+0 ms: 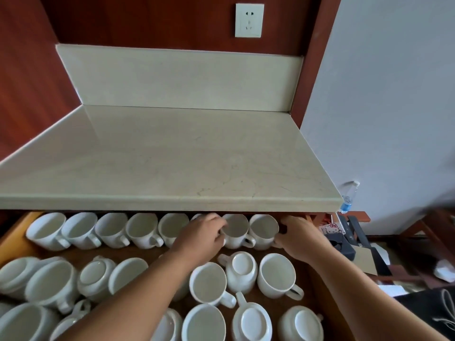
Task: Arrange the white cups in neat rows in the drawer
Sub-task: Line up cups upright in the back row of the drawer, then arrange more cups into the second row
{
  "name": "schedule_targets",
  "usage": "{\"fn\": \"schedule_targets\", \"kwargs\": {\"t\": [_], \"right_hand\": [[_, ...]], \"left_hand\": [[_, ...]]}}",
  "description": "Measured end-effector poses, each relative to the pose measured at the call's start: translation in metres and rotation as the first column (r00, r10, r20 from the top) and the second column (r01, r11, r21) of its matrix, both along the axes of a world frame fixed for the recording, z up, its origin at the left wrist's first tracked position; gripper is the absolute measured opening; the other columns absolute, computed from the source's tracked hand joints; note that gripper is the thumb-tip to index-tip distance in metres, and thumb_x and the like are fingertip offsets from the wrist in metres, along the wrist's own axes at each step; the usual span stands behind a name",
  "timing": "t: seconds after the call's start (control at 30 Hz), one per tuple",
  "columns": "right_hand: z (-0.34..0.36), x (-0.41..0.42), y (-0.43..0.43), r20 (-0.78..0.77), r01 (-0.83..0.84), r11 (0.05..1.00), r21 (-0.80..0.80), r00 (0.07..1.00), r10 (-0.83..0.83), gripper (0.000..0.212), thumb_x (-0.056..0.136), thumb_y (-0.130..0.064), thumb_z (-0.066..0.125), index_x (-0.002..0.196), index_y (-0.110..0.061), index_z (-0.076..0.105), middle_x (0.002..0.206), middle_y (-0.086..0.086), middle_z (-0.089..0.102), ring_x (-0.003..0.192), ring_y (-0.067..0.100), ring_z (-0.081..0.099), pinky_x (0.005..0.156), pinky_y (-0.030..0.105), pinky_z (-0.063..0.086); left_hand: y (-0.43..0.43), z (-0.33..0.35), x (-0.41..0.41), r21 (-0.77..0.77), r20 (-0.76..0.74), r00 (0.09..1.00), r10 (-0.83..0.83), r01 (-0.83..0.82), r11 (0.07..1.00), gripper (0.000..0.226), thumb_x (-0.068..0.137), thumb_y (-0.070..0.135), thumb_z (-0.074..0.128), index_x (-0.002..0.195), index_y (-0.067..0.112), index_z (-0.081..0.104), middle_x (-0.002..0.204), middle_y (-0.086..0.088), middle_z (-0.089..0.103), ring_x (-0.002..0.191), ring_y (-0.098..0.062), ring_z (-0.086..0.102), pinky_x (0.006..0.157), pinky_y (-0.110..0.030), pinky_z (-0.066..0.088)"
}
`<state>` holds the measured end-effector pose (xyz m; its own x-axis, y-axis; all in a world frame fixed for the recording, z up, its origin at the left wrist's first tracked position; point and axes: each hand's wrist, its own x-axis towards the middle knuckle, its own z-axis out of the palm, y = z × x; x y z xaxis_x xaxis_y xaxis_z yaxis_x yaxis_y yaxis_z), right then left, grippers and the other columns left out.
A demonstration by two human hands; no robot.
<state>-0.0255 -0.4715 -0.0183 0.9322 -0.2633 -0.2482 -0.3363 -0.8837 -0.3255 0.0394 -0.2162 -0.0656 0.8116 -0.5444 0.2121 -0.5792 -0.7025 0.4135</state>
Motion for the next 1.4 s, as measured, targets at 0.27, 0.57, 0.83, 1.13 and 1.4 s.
{"fn": "schedule_targets", "kwargs": {"t": [0.27,0.57,0.83,1.13,1.4], "right_hand": [[0.073,0.023,0.117,0.04,-0.331,0.932,0.147,0.944,0.329,0.012,0.088,-0.031,0.065,0.08,-0.022,0.067,0.072,-0.001,0.073,0.071,0.017,0.068,0.061,0.029,0.047],[0.034,0.038,0.298,-0.002,-0.507,0.818,0.273,0.85,0.527,0.02,0.086,-0.034,0.067,0.09,-0.015,0.071,0.086,0.004,0.076,0.082,0.019,0.073,0.077,0.035,0.058],[0.009,0.031,0.417,-0.042,-0.605,0.792,0.081,0.792,0.61,0.048,0.084,-0.048,0.065,0.124,-0.022,0.058,0.12,0.001,0.064,0.114,0.024,0.061,0.094,0.038,0.051],[-0.011,0.021,0.488,-0.06,-0.501,0.861,-0.086,0.865,0.498,0.068,0.078,-0.064,0.061,0.131,-0.024,0.047,0.14,0.002,0.054,0.131,0.027,0.049,0.109,0.042,0.036],[-0.005,0.023,0.507,-0.073,-0.408,0.908,-0.097,0.912,0.403,0.066,0.078,-0.051,0.067,0.134,-0.02,0.049,0.136,0.003,0.056,0.129,0.026,0.05,0.107,0.037,0.036]], "left_hand": [[0.143,0.068,-0.018,0.067,-0.112,0.96,0.258,-0.252,0.965,0.006,0.091,0.024,0.064,0.087,0.026,0.068,0.082,0.012,0.069,0.077,-0.006,0.063,0.072,-0.03,0.052],[0.334,0.072,-0.036,0.285,-0.172,0.873,0.456,-0.399,0.871,0.007,0.086,0.035,0.069,0.089,0.041,0.067,0.086,0.02,0.065,0.083,-0.002,0.062,0.074,-0.027,0.052],[0.409,0.051,-0.024,0.466,-0.157,0.926,0.342,-0.236,0.853,0.04,0.086,0.027,0.063,0.124,0.037,0.058,0.121,0.013,0.054,0.105,-0.014,0.059,0.088,-0.036,0.054],[0.421,0.023,-0.002,0.678,-0.03,0.994,0.104,-0.056,0.733,0.037,0.084,0.03,0.061,0.12,0.022,0.058,0.121,-0.004,0.057,0.109,-0.028,0.056,0.105,-0.043,0.037],[0.418,0.004,0.008,0.744,-0.021,0.998,0.058,-0.023,0.668,0.054,0.085,0.028,0.064,0.136,0.019,0.048,0.132,-0.015,0.052,0.116,-0.035,0.056,0.109,-0.044,0.035]]}}
